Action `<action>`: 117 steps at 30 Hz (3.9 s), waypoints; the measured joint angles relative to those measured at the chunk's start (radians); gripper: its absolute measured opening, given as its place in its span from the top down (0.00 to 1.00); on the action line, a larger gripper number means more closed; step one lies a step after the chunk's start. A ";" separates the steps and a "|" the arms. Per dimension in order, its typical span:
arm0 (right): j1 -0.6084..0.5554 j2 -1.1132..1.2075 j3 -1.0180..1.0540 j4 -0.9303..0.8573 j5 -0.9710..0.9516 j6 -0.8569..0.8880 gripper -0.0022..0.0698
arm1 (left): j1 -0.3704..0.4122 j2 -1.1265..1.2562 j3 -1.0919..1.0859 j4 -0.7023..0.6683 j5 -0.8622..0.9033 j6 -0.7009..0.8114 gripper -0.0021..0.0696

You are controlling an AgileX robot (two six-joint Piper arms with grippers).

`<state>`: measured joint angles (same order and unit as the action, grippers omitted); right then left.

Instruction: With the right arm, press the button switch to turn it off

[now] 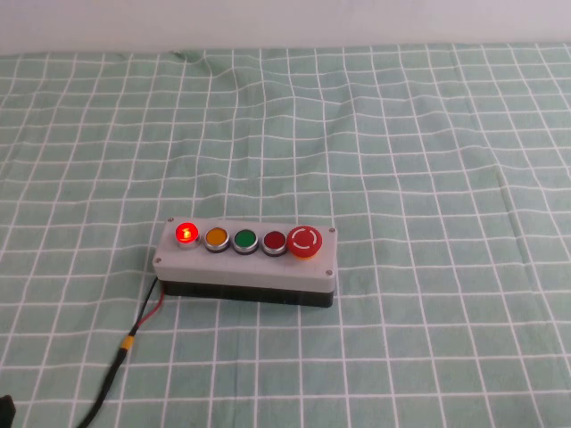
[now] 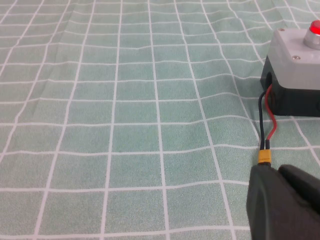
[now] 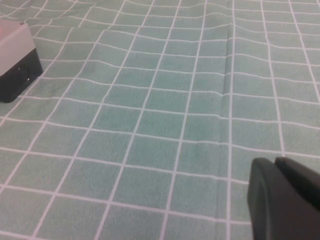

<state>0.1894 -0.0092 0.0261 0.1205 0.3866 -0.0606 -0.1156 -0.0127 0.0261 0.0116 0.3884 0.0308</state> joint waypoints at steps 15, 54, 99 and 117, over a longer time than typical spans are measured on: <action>0.000 0.000 0.000 0.000 0.000 0.000 0.99 | 0.000 0.000 0.000 0.000 0.000 0.000 0.98; 0.000 -0.005 0.000 0.008 -1.201 0.000 0.99 | 0.000 0.000 0.000 0.000 0.000 0.000 0.98; -0.002 0.550 -0.868 0.312 0.126 -0.097 0.99 | 0.000 0.000 0.000 0.000 0.000 0.000 0.98; 0.002 1.203 -1.219 0.529 0.478 -0.406 0.99 | 0.000 0.000 0.000 0.000 0.000 0.000 0.98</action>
<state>0.1916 1.1942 -1.1929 0.6495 0.8646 -0.4670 -0.1156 -0.0127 0.0261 0.0116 0.3884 0.0308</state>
